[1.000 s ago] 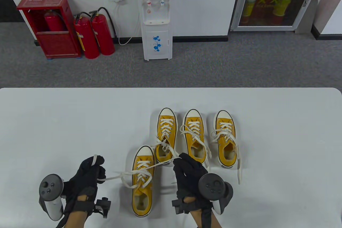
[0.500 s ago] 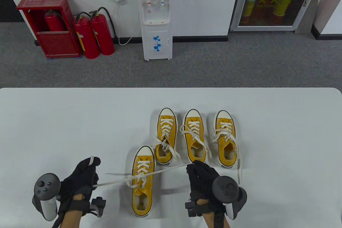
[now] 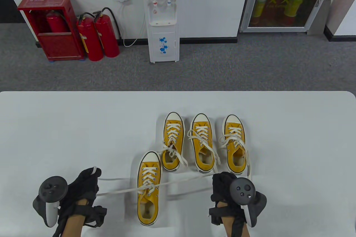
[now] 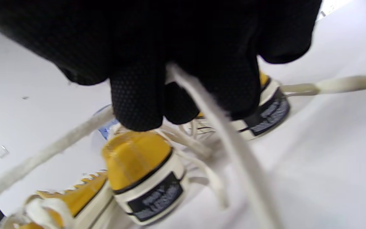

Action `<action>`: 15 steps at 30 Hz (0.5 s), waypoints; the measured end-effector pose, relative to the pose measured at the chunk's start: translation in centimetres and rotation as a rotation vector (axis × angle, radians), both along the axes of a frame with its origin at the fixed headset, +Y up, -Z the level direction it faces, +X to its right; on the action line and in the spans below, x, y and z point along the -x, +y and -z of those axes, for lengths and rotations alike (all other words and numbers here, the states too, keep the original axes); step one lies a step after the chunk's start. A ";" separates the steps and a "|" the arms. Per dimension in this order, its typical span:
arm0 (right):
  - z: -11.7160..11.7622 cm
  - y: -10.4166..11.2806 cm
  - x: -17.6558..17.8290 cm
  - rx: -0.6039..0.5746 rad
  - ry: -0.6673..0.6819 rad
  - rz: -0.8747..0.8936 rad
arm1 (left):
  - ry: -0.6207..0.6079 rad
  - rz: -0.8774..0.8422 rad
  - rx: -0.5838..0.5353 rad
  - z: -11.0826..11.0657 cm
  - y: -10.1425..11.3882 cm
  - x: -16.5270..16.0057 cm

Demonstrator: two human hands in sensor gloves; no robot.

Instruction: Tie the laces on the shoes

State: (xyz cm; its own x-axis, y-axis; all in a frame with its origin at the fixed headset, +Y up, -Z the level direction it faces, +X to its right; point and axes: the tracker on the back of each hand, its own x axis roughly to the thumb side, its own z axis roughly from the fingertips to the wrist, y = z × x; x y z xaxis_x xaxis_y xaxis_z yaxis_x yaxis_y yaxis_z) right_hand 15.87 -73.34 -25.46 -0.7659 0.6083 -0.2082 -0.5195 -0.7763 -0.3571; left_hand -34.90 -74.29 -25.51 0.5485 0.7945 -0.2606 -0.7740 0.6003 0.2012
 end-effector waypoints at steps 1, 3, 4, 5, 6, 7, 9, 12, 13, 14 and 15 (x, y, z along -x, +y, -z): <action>0.0 -0.1 -0.2 0.012 -0.016 -0.009 | 0.009 0.012 0.009 0.0 -0.1 0.1; 0.2 -0.3 -0.5 0.045 -0.029 -0.020 | 0.018 0.027 0.030 0.1 -0.3 0.3; 0.2 -0.3 -0.6 0.056 -0.038 -0.027 | 0.028 0.033 0.038 0.1 -0.4 0.4; 0.3 -0.4 -0.7 0.070 -0.044 -0.035 | 0.036 0.039 0.044 0.1 -0.4 0.5; 0.3 -0.6 -0.8 0.088 -0.046 -0.041 | 0.041 0.052 0.054 0.1 -0.5 0.6; 0.4 -0.7 -1.0 0.098 -0.058 -0.043 | 0.051 0.067 0.063 0.1 -0.6 0.7; 0.5 -0.8 -1.2 0.122 -0.065 -0.053 | 0.064 0.083 0.070 0.1 -0.6 0.9; 0.6 -1.2 -1.5 0.156 -0.080 -0.068 | 0.081 0.098 0.083 0.1 -0.7 1.1; 0.7 -1.3 -1.6 0.168 -0.084 -0.072 | 0.090 0.111 0.089 0.1 -0.7 1.2; 0.7 -1.4 -1.7 0.176 -0.089 -0.076 | 0.097 0.121 0.093 0.0 -0.7 1.3; 0.7 -1.5 -1.8 0.184 -0.094 -0.082 | 0.106 0.129 0.100 0.0 -0.8 1.5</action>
State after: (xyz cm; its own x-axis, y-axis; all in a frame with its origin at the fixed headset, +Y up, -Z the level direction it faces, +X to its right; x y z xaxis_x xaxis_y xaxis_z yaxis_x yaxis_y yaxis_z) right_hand 17.71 -74.83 -26.20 -0.7831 0.4902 -0.3827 -0.4232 -0.8710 -0.2496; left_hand -36.36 -75.04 -25.52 0.6096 0.6862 -0.3968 -0.6668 0.7146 0.2115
